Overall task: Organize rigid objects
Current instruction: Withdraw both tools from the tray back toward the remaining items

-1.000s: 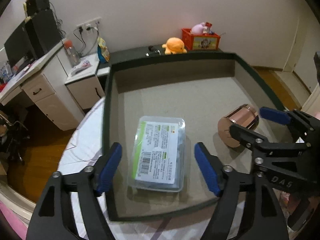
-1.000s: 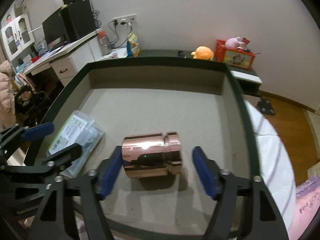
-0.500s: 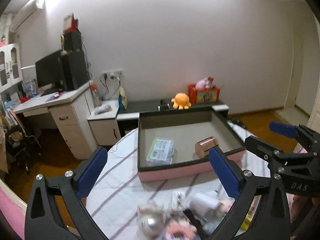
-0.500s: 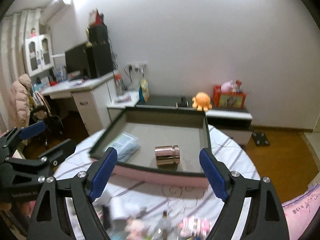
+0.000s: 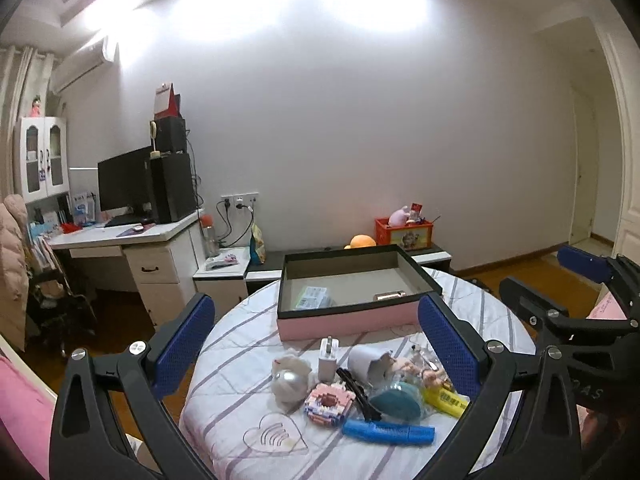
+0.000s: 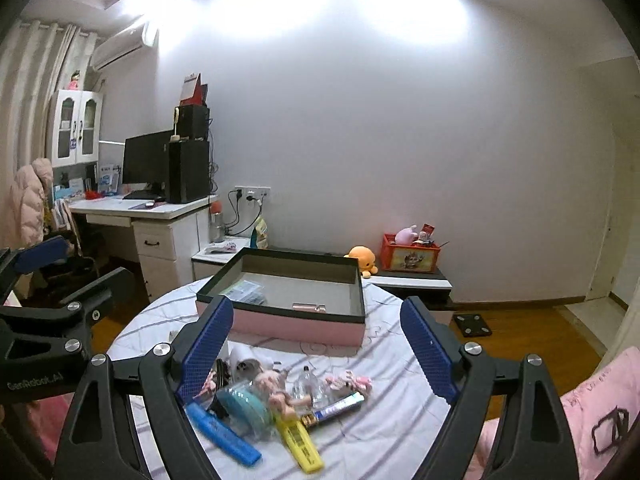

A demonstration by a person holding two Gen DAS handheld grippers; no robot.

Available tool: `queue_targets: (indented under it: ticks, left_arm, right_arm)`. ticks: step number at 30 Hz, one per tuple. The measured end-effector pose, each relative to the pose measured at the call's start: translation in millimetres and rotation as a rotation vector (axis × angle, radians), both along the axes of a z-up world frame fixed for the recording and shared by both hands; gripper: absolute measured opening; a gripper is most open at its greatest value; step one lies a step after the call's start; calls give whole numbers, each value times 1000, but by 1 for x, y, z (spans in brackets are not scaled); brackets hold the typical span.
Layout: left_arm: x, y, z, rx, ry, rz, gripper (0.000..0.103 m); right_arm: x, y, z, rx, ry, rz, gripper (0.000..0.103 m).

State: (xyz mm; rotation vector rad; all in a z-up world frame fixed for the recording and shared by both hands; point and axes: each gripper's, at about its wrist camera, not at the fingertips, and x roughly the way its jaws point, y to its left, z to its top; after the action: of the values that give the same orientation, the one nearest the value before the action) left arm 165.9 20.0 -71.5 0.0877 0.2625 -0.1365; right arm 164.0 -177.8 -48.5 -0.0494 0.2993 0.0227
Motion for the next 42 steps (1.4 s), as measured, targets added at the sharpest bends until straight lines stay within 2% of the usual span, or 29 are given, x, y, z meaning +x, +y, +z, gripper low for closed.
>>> queue_targets:
  ticks: [6,13,16,18,25,32,42]
  left_arm:
    - [-12,-9,-5,5,-9,-13,103]
    - [-16,-17,-16,31,-5,-16,103]
    - [-10,-16,-25,32,30,-17,103]
    - [-5,-12,-32,15,58,-16,103]
    - [14,-5,-70,24,182,-8,103]
    - [34,7,-106,48,305,16,103]
    - [76,40,-134,12,422,105,103]
  right_arm:
    - [-18,-5,-5,12,-5,-18,87]
    - [-17,-12,-7,23,2,-25,87]
    - [-20,-14,-15,26,14,-24,92]
    - [-19,-16,-21,18,30,-38,103]
    - [-5,-28,-53,40,116,-46,103]
    - [22,-33,-95,50,252,-40,103]
    - [47,-39,-125,66,346,-40,103]
